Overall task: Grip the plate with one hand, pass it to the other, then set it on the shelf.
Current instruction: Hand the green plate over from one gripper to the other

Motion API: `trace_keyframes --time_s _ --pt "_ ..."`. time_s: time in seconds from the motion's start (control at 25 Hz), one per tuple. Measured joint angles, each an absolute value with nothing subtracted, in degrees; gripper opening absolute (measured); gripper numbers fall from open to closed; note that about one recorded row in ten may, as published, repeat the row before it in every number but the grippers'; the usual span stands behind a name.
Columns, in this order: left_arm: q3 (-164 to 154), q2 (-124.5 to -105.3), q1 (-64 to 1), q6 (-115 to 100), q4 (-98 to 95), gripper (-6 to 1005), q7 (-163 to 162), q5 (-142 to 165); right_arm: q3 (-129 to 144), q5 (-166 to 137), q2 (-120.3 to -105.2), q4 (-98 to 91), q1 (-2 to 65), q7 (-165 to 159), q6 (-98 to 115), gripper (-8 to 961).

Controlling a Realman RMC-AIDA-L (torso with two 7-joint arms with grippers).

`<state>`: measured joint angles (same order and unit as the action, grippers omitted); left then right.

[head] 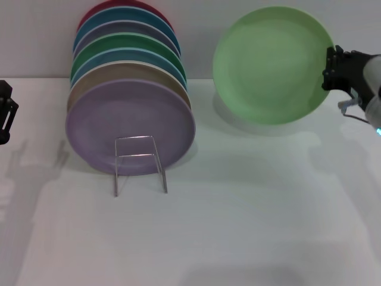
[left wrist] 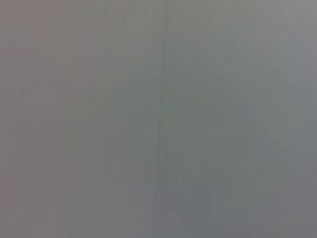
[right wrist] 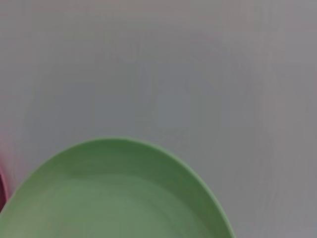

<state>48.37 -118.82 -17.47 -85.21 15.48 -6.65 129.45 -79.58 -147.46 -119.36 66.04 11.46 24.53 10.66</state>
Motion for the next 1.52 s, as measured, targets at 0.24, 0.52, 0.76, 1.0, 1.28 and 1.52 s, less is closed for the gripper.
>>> trace_keyframes --time_s 0.24,0.52,0.76,1.0,1.28,1.52 --pt "47.2 -118.77 -16.9 -86.8 16.1 806 -6.9 129.5 -74.0 -147.5 -119.37 56.2 11.9 18.3 27.6 22" --pt "39.2 -118.86 -15.1 -94.6 16.5 806 -12.6 129.4 -62.9 -147.5 -119.40 49.4 7.0 15.8 47.9 23" --pt "29.9 -119.07 -14.6 -94.7 17.5 806 -12.2 129.5 -54.5 -147.5 -119.40 49.4 0.1 16.1 61.4 24" --pt "26.0 -119.09 -14.7 -92.7 17.8 806 -12.0 129.5 -48.3 -147.6 -119.32 47.1 -1.9 17.6 68.6 25" --pt "20.6 -119.09 -15.2 -89.7 19.1 805 -10.7 129.5 -43.2 -147.6 -119.52 46.3 -2.0 23.2 71.4 26" --pt "18.4 -119.09 -15.7 -88.7 20.1 805 -7.9 129.5 -41.3 -147.5 -119.59 46.6 -1.6 24.9 71.5 27"
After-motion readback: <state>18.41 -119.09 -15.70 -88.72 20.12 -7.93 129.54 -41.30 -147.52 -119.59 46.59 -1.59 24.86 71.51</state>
